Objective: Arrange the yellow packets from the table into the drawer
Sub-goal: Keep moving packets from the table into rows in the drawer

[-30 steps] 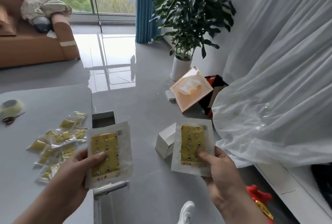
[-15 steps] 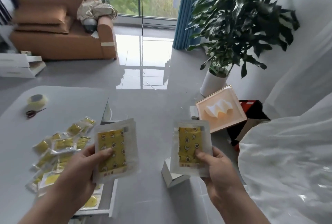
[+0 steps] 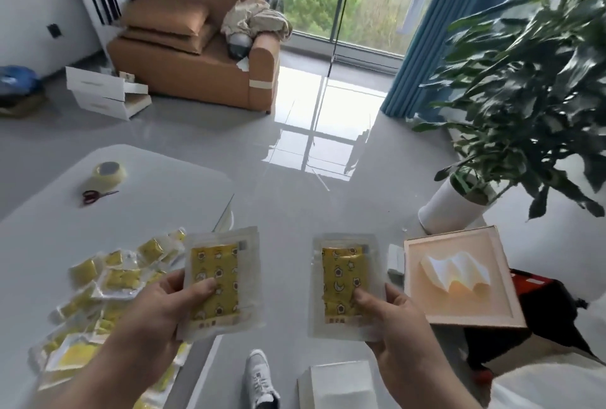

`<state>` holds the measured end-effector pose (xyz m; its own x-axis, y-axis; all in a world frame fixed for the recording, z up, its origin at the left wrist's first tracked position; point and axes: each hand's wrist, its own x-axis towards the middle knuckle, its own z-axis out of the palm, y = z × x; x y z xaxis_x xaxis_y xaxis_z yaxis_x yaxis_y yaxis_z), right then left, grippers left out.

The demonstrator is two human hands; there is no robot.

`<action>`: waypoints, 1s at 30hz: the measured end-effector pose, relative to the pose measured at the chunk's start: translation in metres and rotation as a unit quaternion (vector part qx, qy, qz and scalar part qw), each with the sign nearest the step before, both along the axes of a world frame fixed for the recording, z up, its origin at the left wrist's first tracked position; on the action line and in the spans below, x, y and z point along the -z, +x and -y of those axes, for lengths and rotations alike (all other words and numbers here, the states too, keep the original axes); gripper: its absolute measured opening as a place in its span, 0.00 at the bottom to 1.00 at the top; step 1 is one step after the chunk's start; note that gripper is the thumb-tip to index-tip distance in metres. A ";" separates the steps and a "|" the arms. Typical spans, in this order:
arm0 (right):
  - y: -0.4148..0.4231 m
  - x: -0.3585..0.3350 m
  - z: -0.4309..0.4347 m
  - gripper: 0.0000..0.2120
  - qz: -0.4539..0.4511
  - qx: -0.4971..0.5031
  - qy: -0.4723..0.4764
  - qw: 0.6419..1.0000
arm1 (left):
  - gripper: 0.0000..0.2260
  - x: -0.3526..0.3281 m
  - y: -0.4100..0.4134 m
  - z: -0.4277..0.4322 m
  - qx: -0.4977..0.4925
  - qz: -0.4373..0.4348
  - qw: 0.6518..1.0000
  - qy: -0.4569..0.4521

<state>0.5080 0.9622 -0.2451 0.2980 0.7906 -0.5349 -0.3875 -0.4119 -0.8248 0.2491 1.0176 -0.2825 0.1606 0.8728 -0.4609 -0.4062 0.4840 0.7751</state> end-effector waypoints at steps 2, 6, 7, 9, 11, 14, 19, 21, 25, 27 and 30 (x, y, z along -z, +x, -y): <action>0.003 0.002 -0.047 0.09 0.014 -0.028 0.005 0.999 | 0.09 0.004 0.002 -0.037 -0.020 -0.002 1.000 0.004; 0.002 -0.006 -0.135 0.09 0.015 -0.088 0.017 0.996 | 0.09 0.007 -0.001 -0.099 -0.054 -0.008 0.998 -0.016; 0.001 -0.007 -0.155 0.09 0.014 -0.100 0.021 0.995 | 0.09 0.008 -0.003 -0.112 -0.062 -0.008 0.998 -0.019; -0.006 -0.008 -0.191 0.09 0.012 -0.126 0.023 0.992 | 0.15 0.006 -0.010 -0.134 -0.063 -0.005 0.998 -0.016; -0.016 -0.008 -0.218 0.09 0.014 -0.149 0.019 0.989 | 0.32 0.007 -0.018 -0.150 -0.068 -0.005 0.998 -0.012; -0.034 -0.003 -0.254 0.08 0.030 -0.191 0.008 0.981 | 0.26 0.007 -0.030 -0.165 -0.103 0.002 0.995 -0.018; -0.065 0.004 -0.301 0.09 0.033 -0.282 -0.006 0.959 | 0.11 0.010 -0.047 -0.168 -0.224 0.015 0.973 -0.046; -0.076 0.007 -0.317 0.10 0.029 -0.323 -0.004 0.946 | 0.15 0.014 -0.052 -0.162 -0.269 0.016 0.961 -0.061; -0.097 0.017 -0.347 0.09 0.017 -0.407 -0.006 0.913 | 0.15 0.022 -0.054 -0.147 -0.364 0.016 0.928 -0.072; -0.106 0.020 -0.361 0.09 0.011 -0.453 -0.006 0.891 | 0.15 0.023 -0.050 -0.141 -0.412 0.020 0.908 -0.071; -0.112 0.028 -0.381 0.09 0.006 -0.515 -0.011 0.857 | 0.13 0.024 -0.035 -0.136 -0.485 0.017 0.871 -0.075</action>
